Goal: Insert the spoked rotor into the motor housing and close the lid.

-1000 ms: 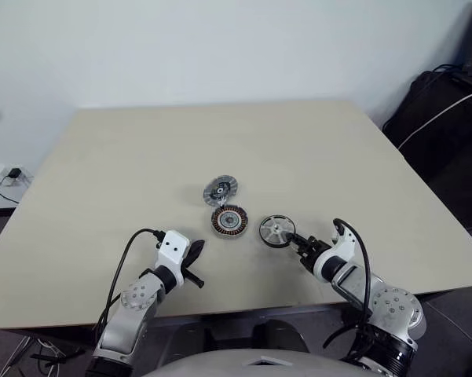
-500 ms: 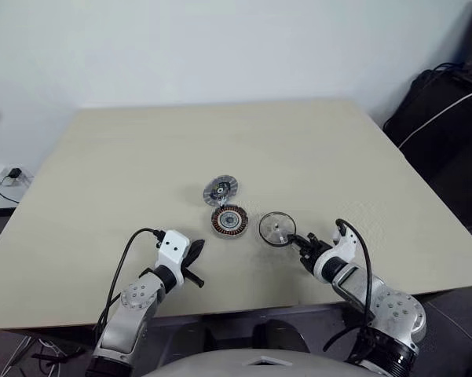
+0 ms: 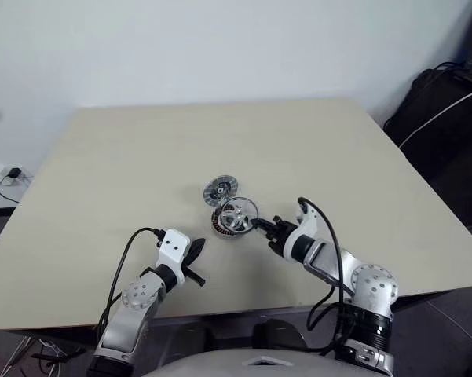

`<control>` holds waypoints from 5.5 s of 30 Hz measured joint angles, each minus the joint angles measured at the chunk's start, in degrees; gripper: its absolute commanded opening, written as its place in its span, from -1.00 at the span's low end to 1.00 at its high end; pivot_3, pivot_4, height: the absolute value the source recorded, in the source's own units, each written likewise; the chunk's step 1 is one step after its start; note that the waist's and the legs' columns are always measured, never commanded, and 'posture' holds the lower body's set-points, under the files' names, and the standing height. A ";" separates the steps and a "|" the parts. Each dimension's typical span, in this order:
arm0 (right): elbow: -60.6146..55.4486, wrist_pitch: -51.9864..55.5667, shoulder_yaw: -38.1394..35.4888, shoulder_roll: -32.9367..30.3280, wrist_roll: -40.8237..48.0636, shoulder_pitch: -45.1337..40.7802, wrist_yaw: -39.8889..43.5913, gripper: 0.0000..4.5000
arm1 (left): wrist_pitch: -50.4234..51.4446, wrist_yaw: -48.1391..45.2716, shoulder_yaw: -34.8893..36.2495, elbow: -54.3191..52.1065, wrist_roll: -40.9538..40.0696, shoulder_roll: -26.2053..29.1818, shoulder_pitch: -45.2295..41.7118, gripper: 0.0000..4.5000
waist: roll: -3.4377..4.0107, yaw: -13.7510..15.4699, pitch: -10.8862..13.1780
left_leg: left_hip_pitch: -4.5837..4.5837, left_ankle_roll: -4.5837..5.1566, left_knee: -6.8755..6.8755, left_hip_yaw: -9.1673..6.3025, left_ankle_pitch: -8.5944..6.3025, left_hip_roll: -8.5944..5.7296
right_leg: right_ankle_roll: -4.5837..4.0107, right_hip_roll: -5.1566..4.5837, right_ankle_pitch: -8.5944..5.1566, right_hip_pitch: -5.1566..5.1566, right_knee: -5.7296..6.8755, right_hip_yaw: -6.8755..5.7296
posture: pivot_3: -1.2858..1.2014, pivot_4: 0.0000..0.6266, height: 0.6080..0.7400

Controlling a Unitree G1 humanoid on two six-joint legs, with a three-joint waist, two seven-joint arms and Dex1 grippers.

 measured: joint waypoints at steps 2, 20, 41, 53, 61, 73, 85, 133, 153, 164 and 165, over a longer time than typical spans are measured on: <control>3.84 -1.65 2.18 -0.16 -1.66 -0.57 2.02 -0.85 | 0.00 0.04 0.08 -0.19 0.00 0.05 0.10 -1.00 | 0.00 0.01 0.00 | -0.01 0.00 0.01 0.01 0.00 0.00 | 0.01 0.00 0.01 0.00 -0.01 0.00 | 0.03 -1.00 1.00; 11.07 -7.46 4.69 0.03 -5.85 -4.90 9.17 -0.85 | 0.01 0.57 0.87 -1.08 0.00 0.38 1.84 -1.00 | -0.01 0.03 0.01 | -0.02 0.00 0.01 0.01 0.00 0.00 | 0.20 0.00 0.13 -0.01 -0.01 0.00 | 0.03 -1.00 1.00; 11.45 -8.13 3.55 -1.24 -9.04 -3.62 10.59 -0.85 | 0.05 0.03 0.88 -1.07 0.00 0.42 1.18 -1.00 | -0.01 0.04 0.01 | -0.02 0.00 0.02 0.02 0.00 0.00 | 0.23 -0.01 0.14 -0.01 -0.01 0.00 | 0.03 -1.00 1.00; 11.55 -8.21 3.14 -1.79 -10.58 -3.53 12.59 -0.85 | 0.05 0.03 0.87 -1.06 0.01 0.41 1.00 -1.00 | -0.01 0.05 0.00 | -0.01 0.00 0.06 0.02 0.00 0.00 | 0.25 -0.01 0.16 0.01 -0.01 0.00 | 0.03 -1.00 1.00; 11.07 -9.04 3.13 -0.95 -11.01 -3.73 13.47 0.29 | 0.05 0.04 0.86 -1.04 0.01 0.33 0.98 -1.00 | -0.11 0.03 -0.12 | 0.04 0.00 0.07 0.02 0.00 0.01 | 0.25 -0.01 0.16 0.05 -0.01 0.02 | 0.03 -1.00 1.00; 8.44 -11.54 2.39 -2.04 -12.07 -3.57 12.78 0.99 | 0.05 0.08 0.87 -1.03 0.00 0.23 0.98 -1.00 | -0.16 0.08 -0.18 | -0.02 -0.05 0.10 0.02 0.02 0.00 | 0.17 -0.05 0.14 0.00 -0.01 0.05 | 0.03 -1.00 1.00; 0.03 -18.46 7.80 -5.18 -19.23 -1.92 15.70 0.81 | 0.04 0.07 0.86 -1.00 0.01 -0.20 0.92 -1.00 | -0.16 0.05 -0.17 | -0.05 0.00 0.07 0.03 -0.01 0.00 | 0.20 -0.02 0.11 -0.02 -0.02 0.01 | 0.03 -1.00 1.00; -4.42 -33.66 52.55 -33.79 -64.04 -14.59 52.75 -0.31 | -0.09 0.03 0.82 -0.49 0.02 -0.66 0.65 -1.00 | -0.45 0.18 -0.09 | -0.04 0.03 0.27 0.01 -0.01 0.01 | 0.02 -0.08 0.02 0.03 0.01 -0.12 | 0.03 -1.00 1.00; 4.34 -43.22 59.33 -34.80 -77.07 -20.80 64.01 0.39 | -1.31 1.22 0.91 -0.42 0.00 -1.66 1.07 -1.00 | -0.66 0.25 -0.03 | -0.04 0.02 0.34 0.01 -0.01 0.01 | 0.05 -0.10 0.05 0.08 0.02 -0.15 | 0.03 -1.00 1.00; 8.24 -47.15 60.35 -33.20 -80.48 -20.79 66.35 -0.45 | -2.83 1.14 0.91 1.03 -0.01 -1.68 1.28 -1.00 | -0.67 0.23 -0.05 | -0.03 0.01 0.38 0.01 0.00 0.01 | 0.05 -0.10 0.06 0.10 0.05 -0.14 | 0.03 -1.00 1.00; 8.65 -47.57 60.24 -33.02 -80.84 -20.97 66.20 -0.62 | -2.95 1.13 0.90 1.29 -0.01 -1.69 1.28 -1.00 | -0.68 0.22 -0.06 | -0.03 0.01 0.38 0.01 0.00 0.01 | 0.05 -0.10 0.06 0.10 0.06 -0.14 | 0.03 -1.00 1.00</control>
